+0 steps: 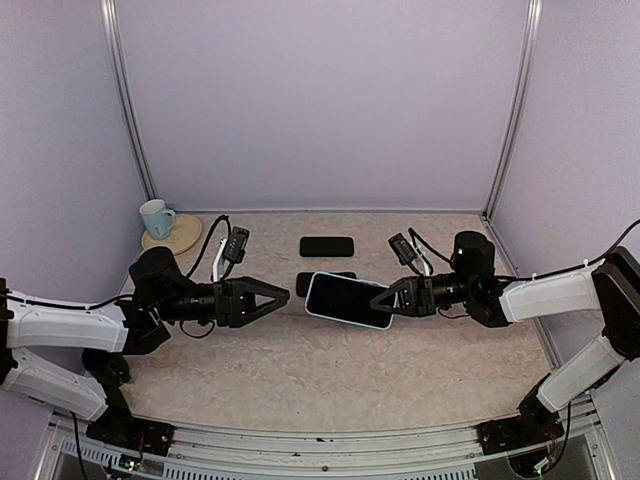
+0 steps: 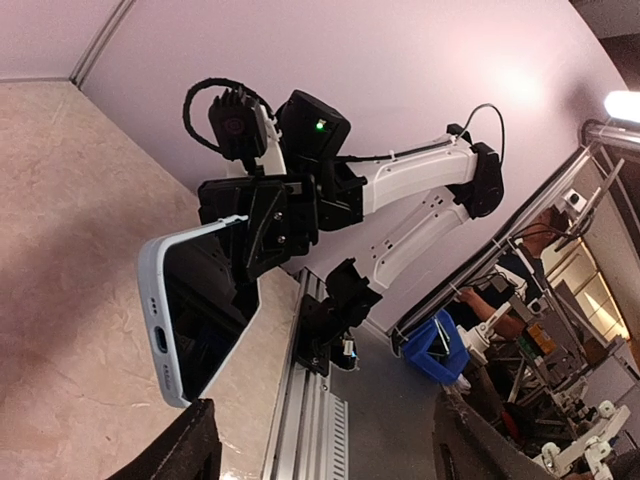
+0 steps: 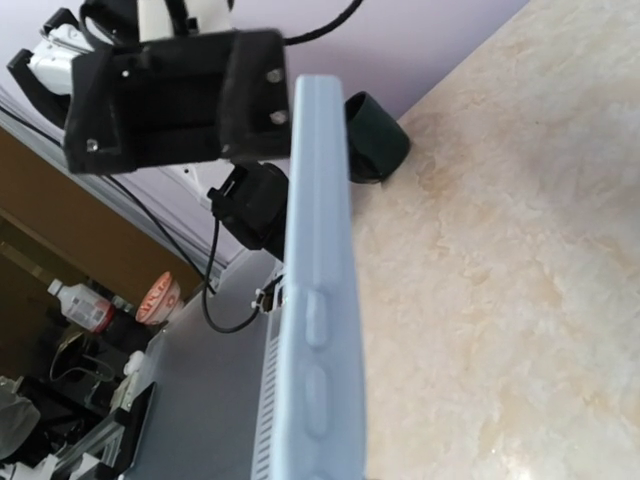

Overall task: Put the phone into the phone case
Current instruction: Press the corner of the phone case at the bottom right corner of the phone case.

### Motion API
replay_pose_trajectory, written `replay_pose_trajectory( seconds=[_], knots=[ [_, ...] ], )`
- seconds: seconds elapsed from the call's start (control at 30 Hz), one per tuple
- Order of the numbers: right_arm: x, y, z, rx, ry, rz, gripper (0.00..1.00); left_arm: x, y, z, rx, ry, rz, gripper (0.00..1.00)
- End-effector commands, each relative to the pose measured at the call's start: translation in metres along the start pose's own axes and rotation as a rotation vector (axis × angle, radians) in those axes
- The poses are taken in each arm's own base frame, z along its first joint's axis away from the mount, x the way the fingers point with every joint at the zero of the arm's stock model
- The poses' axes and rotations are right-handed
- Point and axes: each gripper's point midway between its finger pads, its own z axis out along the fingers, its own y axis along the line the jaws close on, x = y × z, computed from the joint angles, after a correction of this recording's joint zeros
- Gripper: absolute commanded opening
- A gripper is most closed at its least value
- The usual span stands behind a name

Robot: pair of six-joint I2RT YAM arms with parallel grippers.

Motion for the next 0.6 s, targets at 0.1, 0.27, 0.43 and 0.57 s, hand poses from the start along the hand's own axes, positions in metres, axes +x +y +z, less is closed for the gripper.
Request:
replay_pose_trajectory(
  seconds=[0.1, 0.27, 0.43, 0.57],
  knots=[
    [-0.007, 0.005, -0.002, -0.013, -0.020, -0.038, 0.00, 0.004, 0.033, 0.005, -0.131, 0.019, -0.027, 0.81],
    [-0.004, 0.005, -0.002, -0.019, -0.016, -0.031, 0.00, 0.011, 0.046, 0.017, -0.170, 0.053, -0.028, 0.82],
    [-0.002, 0.004, -0.001, -0.029, -0.011, -0.020, 0.00, 0.009, 0.053, 0.030, -0.186, 0.090, -0.001, 0.78],
    [0.000, 0.003, -0.002, -0.027, -0.010, -0.014, 0.00, 0.012, 0.058, 0.037, -0.192, 0.117, -0.002, 0.69]
  ],
)
